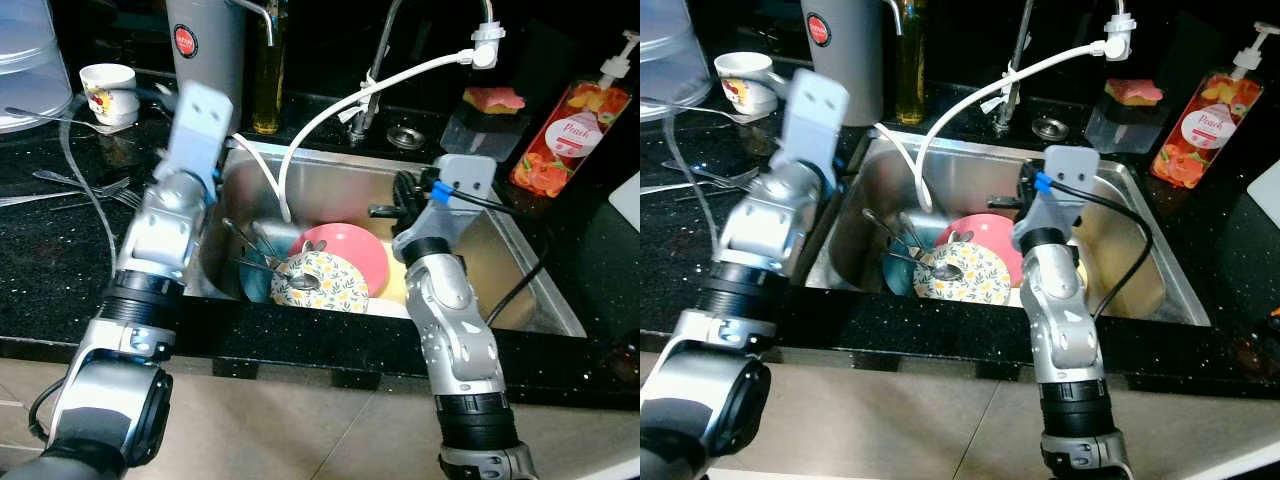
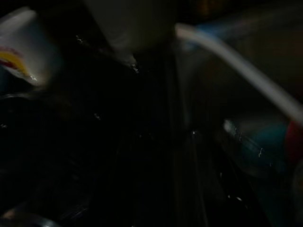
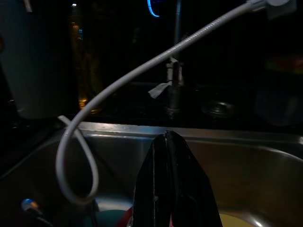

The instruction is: Kitchen organization

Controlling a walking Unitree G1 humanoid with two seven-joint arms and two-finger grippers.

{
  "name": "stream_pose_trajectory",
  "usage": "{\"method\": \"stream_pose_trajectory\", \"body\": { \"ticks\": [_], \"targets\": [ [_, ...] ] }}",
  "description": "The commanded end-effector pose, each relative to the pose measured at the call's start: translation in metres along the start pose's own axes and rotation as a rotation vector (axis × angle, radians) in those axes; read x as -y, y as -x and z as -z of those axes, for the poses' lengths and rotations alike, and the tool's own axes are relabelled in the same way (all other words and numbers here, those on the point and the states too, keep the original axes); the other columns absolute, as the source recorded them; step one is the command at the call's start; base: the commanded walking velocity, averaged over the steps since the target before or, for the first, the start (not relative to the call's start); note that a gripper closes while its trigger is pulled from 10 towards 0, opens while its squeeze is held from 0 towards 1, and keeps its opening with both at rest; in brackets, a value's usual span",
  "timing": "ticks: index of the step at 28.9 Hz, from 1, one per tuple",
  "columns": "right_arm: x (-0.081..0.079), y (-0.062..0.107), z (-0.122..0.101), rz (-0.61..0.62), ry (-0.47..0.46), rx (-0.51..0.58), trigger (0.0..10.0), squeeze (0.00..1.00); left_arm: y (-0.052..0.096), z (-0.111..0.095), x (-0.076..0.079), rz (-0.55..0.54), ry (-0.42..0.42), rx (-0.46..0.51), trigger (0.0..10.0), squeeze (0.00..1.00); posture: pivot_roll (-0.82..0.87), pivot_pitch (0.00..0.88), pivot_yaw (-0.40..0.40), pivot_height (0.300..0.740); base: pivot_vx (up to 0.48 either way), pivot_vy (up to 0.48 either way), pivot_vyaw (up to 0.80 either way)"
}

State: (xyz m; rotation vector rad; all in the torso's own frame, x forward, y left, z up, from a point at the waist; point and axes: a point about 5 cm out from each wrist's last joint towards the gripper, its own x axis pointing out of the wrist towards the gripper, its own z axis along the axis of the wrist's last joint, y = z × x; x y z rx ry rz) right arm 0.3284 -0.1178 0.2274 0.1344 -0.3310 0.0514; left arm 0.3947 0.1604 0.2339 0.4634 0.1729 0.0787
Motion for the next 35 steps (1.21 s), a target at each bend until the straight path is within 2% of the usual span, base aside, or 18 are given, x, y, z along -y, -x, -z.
{"method": "stream_pose_trajectory", "body": {
  "ticks": [1,4,5,7,10,16,18,20,21,23,26,35],
  "targets": [
    [-0.001,-0.002,0.000,-0.005,0.002,0.001,10.0,0.00,-0.005,-0.001,0.004,0.018,-0.080,0.011,10.0,0.00,0.24,0.034,-0.103,0.740,0.000,0.000,0.00],
    [-0.002,-0.002,-0.002,-0.012,0.004,0.004,10.0,0.00,-0.012,0.008,0.009,0.047,-0.120,-0.023,10.0,0.00,0.23,0.038,-0.099,0.740,0.000,0.000,0.00],
    [-0.002,-0.002,-0.002,-0.012,0.004,0.004,10.0,0.00,-0.012,0.008,0.009,0.047,-0.120,-0.023,10.0,0.00,0.23,0.038,-0.099,0.740,0.000,0.000,0.00],
    [0.000,-0.001,-0.004,0.000,0.003,0.010,10.0,0.00,-0.016,0.009,0.007,0.052,-0.196,-0.024,10.0,0.00,0.23,0.042,-0.092,0.740,0.000,0.000,0.00],
    [0.001,0.000,-0.004,0.007,0.001,0.011,10.0,0.00,-0.018,0.009,0.004,0.046,-0.229,-0.020,10.0,0.00,0.23,0.044,-0.087,0.740,0.000,0.000,0.00],
    [0.001,0.000,-0.004,0.009,0.000,0.011,10.0,0.00,-0.019,0.008,0.003,0.047,-0.237,-0.019,10.0,0.00,0.22,0.047,-0.085,0.740,0.000,0.000,0.00],
    [0.002,0.002,-0.004,0.017,-0.002,0.011,10.0,0.00,-0.022,0.006,0.001,0.036,-0.309,0.000,10.0,0.00,0.21,0.052,-0.082,0.740,0.000,0.000,0.00],
    [0.002,0.002,-0.004,0.017,-0.002,0.011,10.0,0.00,-0.022,0.006,0.001,0.036,-0.309,0.000,10.0,0.00,0.21,0.052,-0.082,0.740,0.000,0.000,0.00],
    [0.002,0.003,-0.004,0.020,-0.002,0.011,10.0,0.00,-0.023,0.004,0.001,0.030,-0.350,0.017,10.0,0.00,0.21,0.051,-0.081,0.740,0.000,0.000,0.00],
    [0.002,0.003,-0.004,0.020,-0.002,0.011,10.0,0.00,-0.023,0.004,0.001,0.030,-0.350,0.017,10.0,0.00,0.21,0.051,-0.081,0.740,0.000,0.000,0.00],
    [0.004,0.003,-0.005,0.025,0.002,0.012,10.0,0.00,-0.025,0.002,-0.003,-0.001,-0.413,0.045,10.0,0.00,0.19,0.049,-0.075,0.740,0.000,0.000,0.00],
    [0.007,0.008,-0.008,0.040,0.008,0.019,10.0,0.00,-0.029,0.004,-0.017,-0.062,-0.406,0.045,10.0,0.00,0.17,0.057,-0.068,0.740,0.000,0.000,0.00]
  ]
}}
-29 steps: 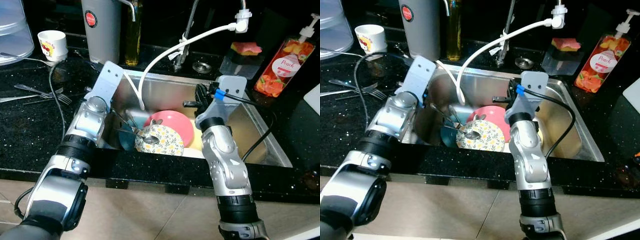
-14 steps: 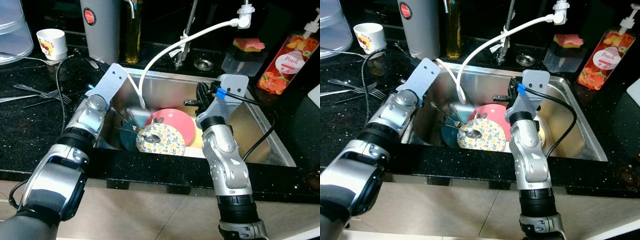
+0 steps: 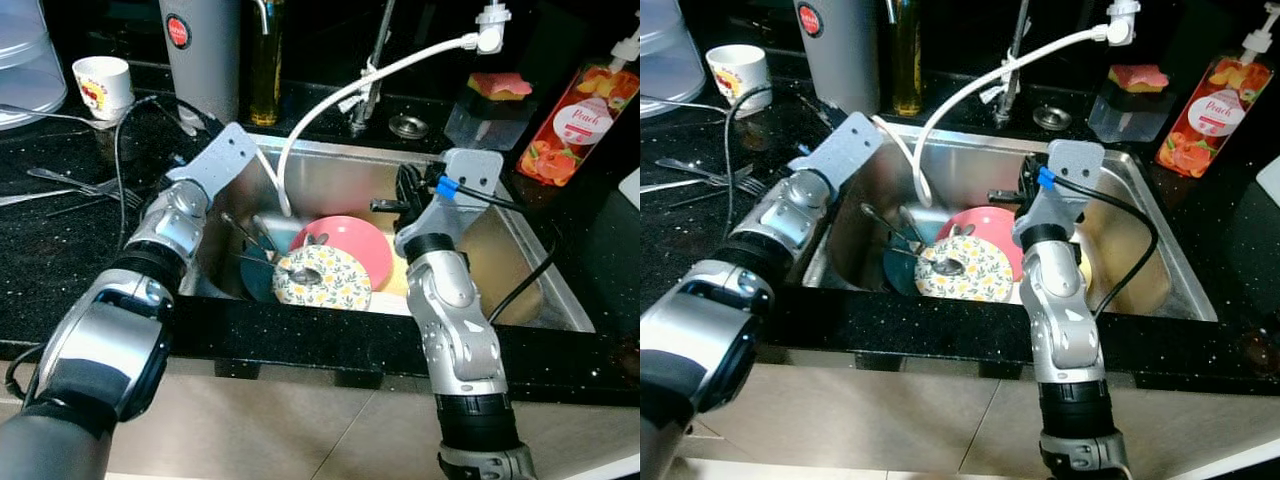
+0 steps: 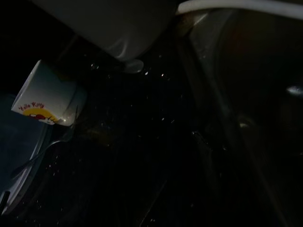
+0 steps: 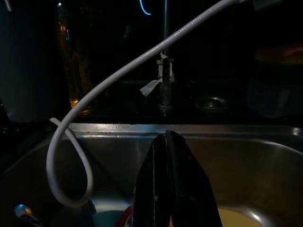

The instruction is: Kitchen organization

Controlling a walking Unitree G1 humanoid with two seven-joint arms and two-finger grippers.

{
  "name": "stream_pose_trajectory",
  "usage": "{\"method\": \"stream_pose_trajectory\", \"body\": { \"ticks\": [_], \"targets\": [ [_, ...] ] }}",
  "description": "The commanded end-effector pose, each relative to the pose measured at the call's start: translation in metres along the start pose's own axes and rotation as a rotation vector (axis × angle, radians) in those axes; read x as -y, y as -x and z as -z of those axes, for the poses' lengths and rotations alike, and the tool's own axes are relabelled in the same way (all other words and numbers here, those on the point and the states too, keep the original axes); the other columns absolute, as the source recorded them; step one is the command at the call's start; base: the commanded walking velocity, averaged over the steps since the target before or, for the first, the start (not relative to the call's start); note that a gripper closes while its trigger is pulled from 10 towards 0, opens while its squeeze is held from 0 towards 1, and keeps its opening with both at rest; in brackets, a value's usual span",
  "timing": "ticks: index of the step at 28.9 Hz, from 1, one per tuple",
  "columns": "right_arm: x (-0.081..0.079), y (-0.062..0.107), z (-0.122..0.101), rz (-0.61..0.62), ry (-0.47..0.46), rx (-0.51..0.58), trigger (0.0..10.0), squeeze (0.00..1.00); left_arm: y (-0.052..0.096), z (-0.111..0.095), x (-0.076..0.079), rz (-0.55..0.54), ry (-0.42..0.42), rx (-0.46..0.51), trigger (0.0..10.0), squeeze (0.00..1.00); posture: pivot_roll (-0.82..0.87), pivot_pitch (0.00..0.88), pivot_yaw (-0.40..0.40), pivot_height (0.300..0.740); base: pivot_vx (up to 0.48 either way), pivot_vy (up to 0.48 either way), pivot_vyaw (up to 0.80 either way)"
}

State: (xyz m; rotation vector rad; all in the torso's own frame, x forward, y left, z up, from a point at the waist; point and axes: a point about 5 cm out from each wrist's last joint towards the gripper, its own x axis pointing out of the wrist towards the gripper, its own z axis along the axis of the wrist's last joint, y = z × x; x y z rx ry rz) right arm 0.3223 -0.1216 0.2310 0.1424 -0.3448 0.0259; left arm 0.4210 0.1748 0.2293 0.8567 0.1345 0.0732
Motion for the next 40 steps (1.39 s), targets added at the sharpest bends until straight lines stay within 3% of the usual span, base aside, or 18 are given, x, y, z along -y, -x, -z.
{"method": "stream_pose_trajectory", "body": {
  "ticks": [1,13,14,23,24,25,26,29,32,35,36,37,39,40],
  "targets": [
    [0.004,0.004,-0.002,0.013,0.013,0.001,10.0,0.00,-0.001,0.003,-0.008,-0.026,-0.008,-0.012,10.0,0.00,0.17,0.062,-0.070,0.740,0.000,0.000,0.00],
    [-0.003,0.008,-0.006,-0.027,0.004,-0.016,10.0,0.00,-0.002,0.009,-0.009,-0.025,0.048,-0.035,10.0,0.00,0.17,0.129,-0.094,0.740,0.000,0.000,0.00],
    [-0.004,0.009,-0.006,-0.036,0.004,-0.021,10.0,0.00,-0.002,0.010,-0.009,-0.027,0.052,-0.037,9.6,0.00,0.16,0.140,-0.099,0.740,0.000,0.000,0.00],
    [-0.007,0.006,-0.010,-0.063,0.012,-0.029,10.0,0.00,-0.002,0.016,-0.013,-0.057,0.104,-0.057,10.0,0.00,0.16,0.166,-0.116,0.740,0.000,0.000,0.00],
    [-0.007,0.006,-0.011,-0.068,0.013,-0.029,10.0,0.00,-0.002,0.018,-0.014,-0.057,0.171,-0.071,10.0,0.00,0.15,0.174,-0.123,0.740,0.000,0.000,0.00],
    [-0.007,0.006,-0.011,-0.068,0.013,-0.029,10.0,0.00,-0.002,0.018,-0.014,-0.057,0.171,-0.071,10.0,0.00,0.15,0.174,-0.123,0.740,0.000,0.000,0.00],
    [-0.008,0.007,-0.013,-0.074,0.014,-0.029,10.0,0.00,-0.002,0.020,-0.016,-0.053,0.303,-0.090,10.0,0.00,0.14,0.181,-0.129,0.740,0.000,0.000,0.00],
    [-0.009,0.007,-0.017,-0.096,0.034,-0.022,10.0,0.00,-0.003,0.021,-0.020,-0.048,0.551,-0.113,10.0,0.00,0.14,0.185,-0.134,0.740,0.000,0.000,0.00],
    [-0.009,0.007,-0.017,-0.096,0.034,-0.022,10.0,0.00,-0.003,0.021,-0.020,-0.048,0.551,-0.113,10.0,0.00,0.14,0.185,-0.134,0.740,0.000,0.000,0.00],
    [-0.026,0.008,-0.034,-0.304,0.092,0.051,10.0,0.00,-0.003,0.017,-0.020,-0.026,0.822,-0.128,10.0,0.00,0.13,0.175,-0.137,0.740,0.000,0.000,0.00],
    [-0.026,0.008,-0.034,-0.304,0.092,0.051,10.0,0.00,-0.003,0.017,-0.020,-0.026,0.822,-0.128,10.0,0.00,0.13,0.175,-0.137,0.740,0.000,0.000,0.00],
    [-0.031,0.008,-0.038,-0.351,0.090,0.064,10.0,0.00,-0.003,0.015,-0.020,-0.016,0.889,-0.133,10.0,0.00,0.13,0.166,-0.135,0.740,0.000,0.000,0.00],
    [-0.031,0.008,-0.038,-0.351,0.090,0.064,10.0,0.00,-0.003,0.015,-0.020,-0.016,0.889,-0.133,10.0,0.00,0.13,0.166,-0.135,0.740,0.000,0.000,0.00],
    [-0.034,0.009,-0.041,-0.375,0.082,0.071,10.0,0.00,-0.003,0.015,-0.019,-0.001,0.964,-0.147,10.0,0.00,0.13,0.156,-0.133,0.740,0.000,0.000,0.00]
  ]
}}
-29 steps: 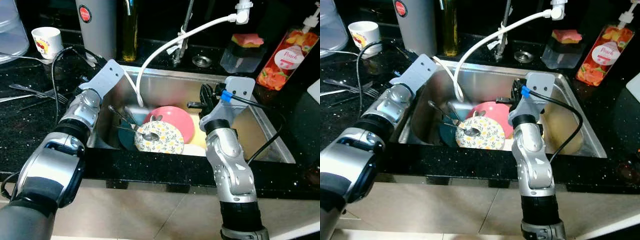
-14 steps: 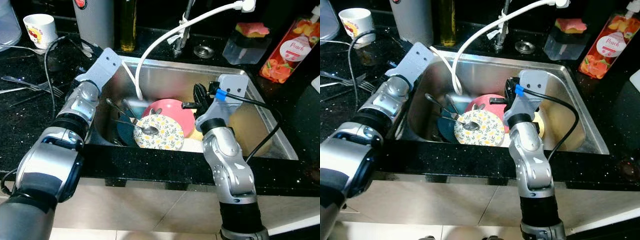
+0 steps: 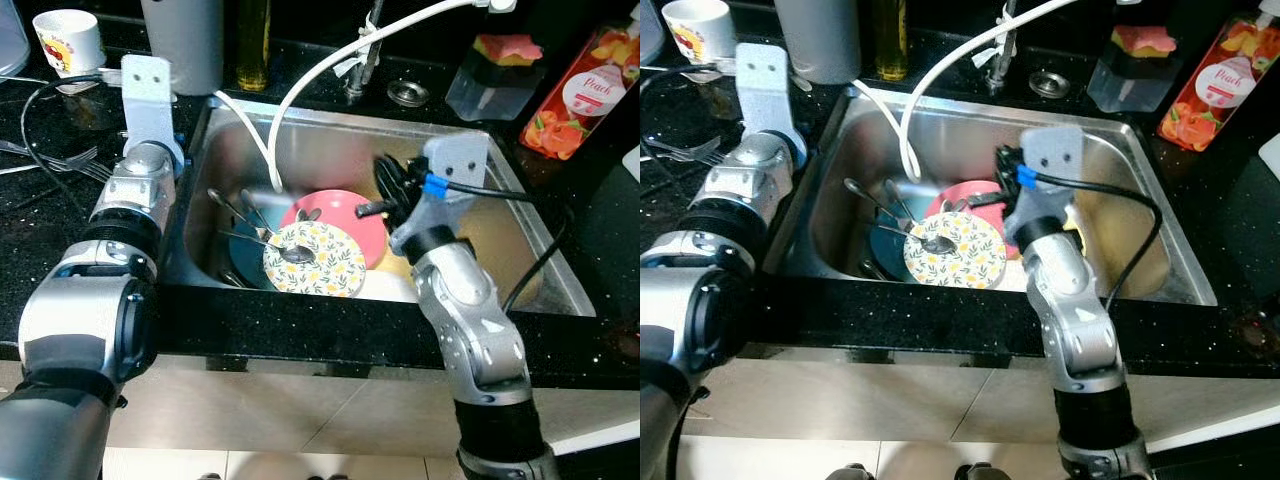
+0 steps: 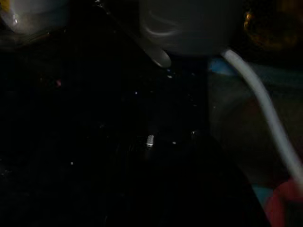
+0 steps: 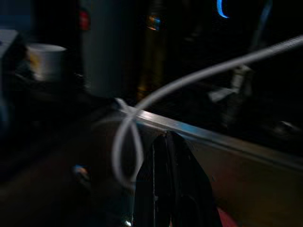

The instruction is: Kitchen organization

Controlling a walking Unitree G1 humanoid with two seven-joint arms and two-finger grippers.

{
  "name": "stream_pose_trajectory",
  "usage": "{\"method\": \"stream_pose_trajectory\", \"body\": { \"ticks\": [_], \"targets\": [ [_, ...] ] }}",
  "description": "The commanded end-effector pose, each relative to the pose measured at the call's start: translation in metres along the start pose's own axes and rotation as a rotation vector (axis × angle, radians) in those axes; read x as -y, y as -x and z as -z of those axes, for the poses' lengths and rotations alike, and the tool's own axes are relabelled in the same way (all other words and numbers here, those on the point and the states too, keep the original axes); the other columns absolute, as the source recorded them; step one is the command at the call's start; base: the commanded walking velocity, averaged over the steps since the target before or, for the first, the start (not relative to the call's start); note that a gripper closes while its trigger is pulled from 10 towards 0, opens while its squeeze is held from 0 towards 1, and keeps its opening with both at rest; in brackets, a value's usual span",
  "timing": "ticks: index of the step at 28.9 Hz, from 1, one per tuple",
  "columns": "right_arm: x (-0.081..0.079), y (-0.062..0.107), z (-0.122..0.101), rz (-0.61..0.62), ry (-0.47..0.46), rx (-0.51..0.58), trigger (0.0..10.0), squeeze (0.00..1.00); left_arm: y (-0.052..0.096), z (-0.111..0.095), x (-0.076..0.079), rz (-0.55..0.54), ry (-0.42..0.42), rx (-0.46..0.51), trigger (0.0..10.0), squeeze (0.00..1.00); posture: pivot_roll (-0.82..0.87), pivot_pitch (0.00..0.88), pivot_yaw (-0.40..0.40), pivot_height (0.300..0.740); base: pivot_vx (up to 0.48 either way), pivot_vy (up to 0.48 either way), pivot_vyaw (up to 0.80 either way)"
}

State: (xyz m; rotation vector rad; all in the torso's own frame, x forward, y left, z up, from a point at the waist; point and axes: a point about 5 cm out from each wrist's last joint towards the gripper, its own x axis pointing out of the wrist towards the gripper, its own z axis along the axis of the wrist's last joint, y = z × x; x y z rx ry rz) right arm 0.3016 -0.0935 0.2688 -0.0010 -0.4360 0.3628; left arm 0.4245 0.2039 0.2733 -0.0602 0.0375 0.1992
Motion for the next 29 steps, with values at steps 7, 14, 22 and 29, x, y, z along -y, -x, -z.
{"method": "stream_pose_trajectory", "body": {
  "ticks": [7,14,22,29],
  "targets": [
    [-0.002,0.000,-0.003,-0.013,-0.022,0.010,10.0,0.00,0.004,0.043,0.015,0.045,0.232,-0.268,10.0,0.00,0.17,0.123,-0.115,0.740,0.000,0.000,0.00],
    [-0.001,0.000,-0.001,-0.014,-0.023,0.012,10.0,0.00,0.012,0.043,0.064,0.161,0.386,-0.347,10.0,0.00,0.18,0.098,-0.109,0.740,0.000,0.000,0.00],
    [0.002,-0.002,-0.001,-0.004,-0.018,0.021,10.0,0.00,0.033,0.025,0.125,0.513,0.346,-0.267,10.0,0.00,0.19,0.065,-0.107,0.740,0.000,0.000,0.00],
    [0.002,-0.004,0.000,-0.006,-0.020,0.025,10.0,0.00,0.057,0.007,0.139,0.612,0.049,0.048,10.0,0.00,0.19,0.039,-0.116,0.740,0.000,0.000,0.00]
  ]
}}
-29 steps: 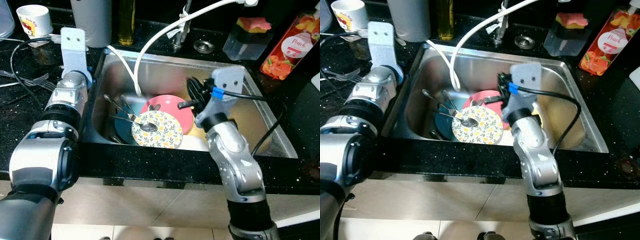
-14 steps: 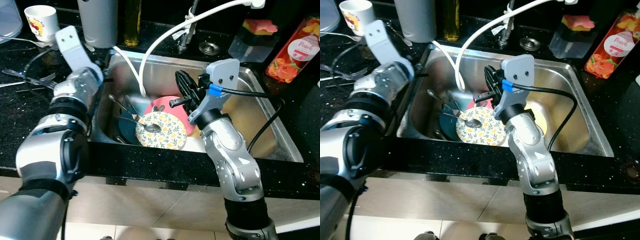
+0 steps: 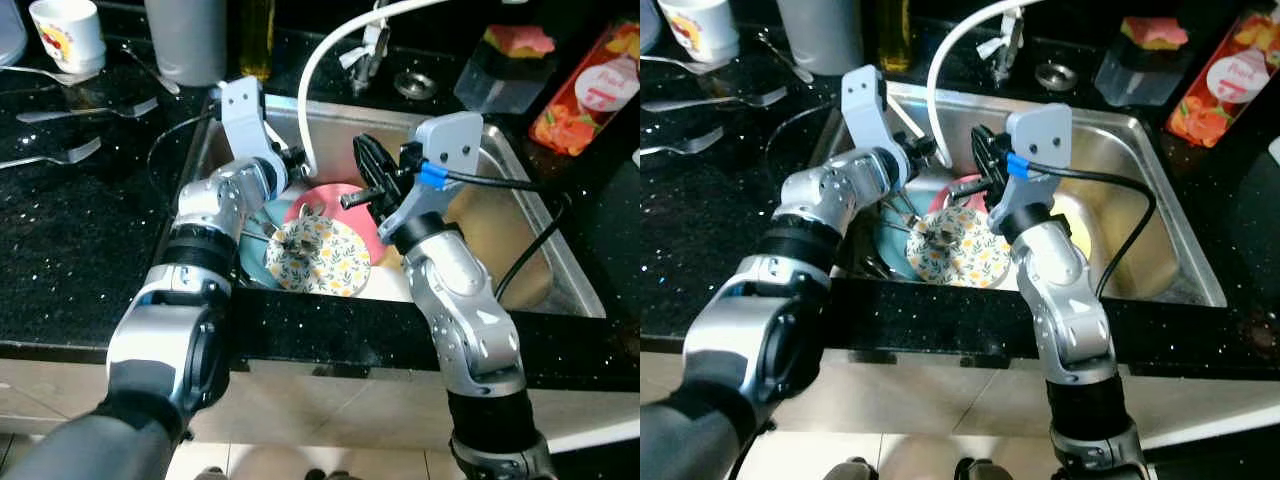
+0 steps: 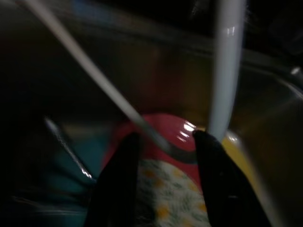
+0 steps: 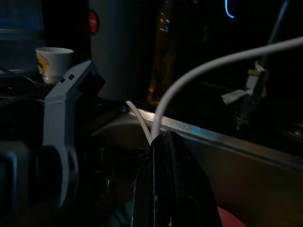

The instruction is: Kitchen organization

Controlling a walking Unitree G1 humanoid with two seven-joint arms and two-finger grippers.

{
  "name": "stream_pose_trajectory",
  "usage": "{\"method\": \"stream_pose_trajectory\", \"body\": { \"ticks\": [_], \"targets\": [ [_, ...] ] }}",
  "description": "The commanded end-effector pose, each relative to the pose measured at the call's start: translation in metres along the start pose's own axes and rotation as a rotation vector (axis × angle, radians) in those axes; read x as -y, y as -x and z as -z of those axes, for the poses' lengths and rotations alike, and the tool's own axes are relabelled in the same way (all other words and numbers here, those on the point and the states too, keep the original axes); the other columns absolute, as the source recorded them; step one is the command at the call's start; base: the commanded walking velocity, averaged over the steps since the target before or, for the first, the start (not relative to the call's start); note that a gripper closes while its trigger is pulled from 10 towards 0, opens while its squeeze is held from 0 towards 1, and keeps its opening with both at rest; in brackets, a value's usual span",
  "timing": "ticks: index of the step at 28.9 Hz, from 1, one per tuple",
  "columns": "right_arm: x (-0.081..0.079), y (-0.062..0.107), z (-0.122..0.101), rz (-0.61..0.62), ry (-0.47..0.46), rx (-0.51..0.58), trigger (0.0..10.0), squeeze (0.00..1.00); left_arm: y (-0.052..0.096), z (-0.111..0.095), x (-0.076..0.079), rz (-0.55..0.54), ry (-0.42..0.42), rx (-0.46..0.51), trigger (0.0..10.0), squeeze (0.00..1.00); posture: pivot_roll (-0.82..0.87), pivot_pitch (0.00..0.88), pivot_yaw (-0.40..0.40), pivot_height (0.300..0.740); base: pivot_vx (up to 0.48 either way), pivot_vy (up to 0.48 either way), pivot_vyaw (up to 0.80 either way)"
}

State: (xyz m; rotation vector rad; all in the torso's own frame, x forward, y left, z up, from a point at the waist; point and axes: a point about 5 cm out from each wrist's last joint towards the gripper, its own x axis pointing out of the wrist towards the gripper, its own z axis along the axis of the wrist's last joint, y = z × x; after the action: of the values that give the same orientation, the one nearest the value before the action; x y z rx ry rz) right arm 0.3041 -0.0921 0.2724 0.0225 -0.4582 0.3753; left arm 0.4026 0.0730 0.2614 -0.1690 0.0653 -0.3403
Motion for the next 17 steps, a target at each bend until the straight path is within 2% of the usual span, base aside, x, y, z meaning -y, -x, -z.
{"method": "stream_pose_trajectory", "body": {
  "ticks": [1,2,4,5,6,7,9,10,11,12,14,15,16,17],
  "targets": [
    [0.002,0.000,0.002,0.002,0.001,-0.001,10.0,0.00,0.001,-0.012,0.021,0.076,-0.074,0.082,10.0,0.00,0.19,0.039,-0.116,0.740,0.000,0.000,0.00],
    [0.002,0.000,0.001,0.001,0.001,0.000,10.0,0.00,0.004,-0.019,0.024,0.092,-0.100,0.148,10.0,0.00,0.19,0.038,-0.117,0.740,0.000,0.000,0.00],
    [0.002,0.000,0.001,0.001,0.001,0.000,10.0,0.00,0.004,-0.019,0.024,0.092,-0.100,0.148,10.0,0.00,0.19,0.038,-0.117,0.740,0.000,0.000,0.00],
    [0.002,0.000,0.002,0.000,0.002,0.001,10.0,0.00,0.008,-0.026,0.025,0.099,-0.121,0.213,10.0,0.00,0.19,0.032,-0.118,0.740,0.000,0.000,0.00],
    [0.002,0.000,0.001,0.000,0.001,0.003,10.0,0.00,0.011,-0.032,0.020,0.051,-0.173,0.263,10.0,0.00,0.19,0.028,-0.117,0.740,0.000,0.000,0.00],
    [0.002,0.000,0.001,0.000,0.001,0.003,10.0,0.00,0.011,-0.032,0.020,0.051,-0.173,0.263,10.0,0.00,0.19,0.028,-0.117,0.740,0.000,0.000,0.00],
    [0.003,0.001,0.000,0.008,-0.004,0.009,10.0,0.00,0.021,-0.035,0.001,-0.144,-0.318,0.304,10.0,0.00,0.18,0.026,-0.116,0.740,0.000,0.000,0.00],
    [0.004,0.001,0.000,0.012,-0.007,0.012,10.0,0.00,0.024,-0.035,-0.006,-0.217,-0.364,0.310,10.0,0.00,0.18,0.026,-0.116,0.740,0.000,0.000,0.00],
    [0.004,0.001,0.000,0.012,-0.007,0.012,10.0,0.00,0.024,-0.035,-0.006,-0.217,-0.364,0.310,10.0,0.00,0.18,0.026,-0.116,0.740,0.000,0.000,0.00],
    [0.004,0.001,0.000,0.019,-0.015,0.012,10.0,0.00,0.028,-0.034,-0.016,-0.291,-0.365,0.298,10.0,0.00,0.18,0.027,-0.115,0.740,0.000,0.000,0.00],
    [0.004,0.001,0.000,0.019,-0.015,0.012,10.0,0.00,0.028,-0.034,-0.016,-0.291,-0.365,0.298,10.0,0.00,0.18,0.027,-0.115,0.740,0.000,0.000,0.00],
    [0.005,0.002,0.000,0.025,-0.022,0.012,10.0,0.00,0.032,-0.033,-0.031,-0.390,-0.341,0.271,10.0,0.00,0.19,0.027,-0.114,0.740,0.000,0.000,0.00],
    [0.005,0.002,0.000,0.025,-0.022,0.012,10.0,0.00,0.032,-0.033,-0.031,-0.390,-0.341,0.271,10.0,0.00,0.19,0.027,-0.114,0.740,0.000,0.000,0.00],
    [0.006,0.002,0.000,0.033,-0.029,0.012,10.0,0.00,0.037,-0.032,-0.050,-0.504,-0.328,0.239,10.0,0.00,0.19,0.028,-0.113,0.740,0.000,0.000,0.00]
  ]
}}
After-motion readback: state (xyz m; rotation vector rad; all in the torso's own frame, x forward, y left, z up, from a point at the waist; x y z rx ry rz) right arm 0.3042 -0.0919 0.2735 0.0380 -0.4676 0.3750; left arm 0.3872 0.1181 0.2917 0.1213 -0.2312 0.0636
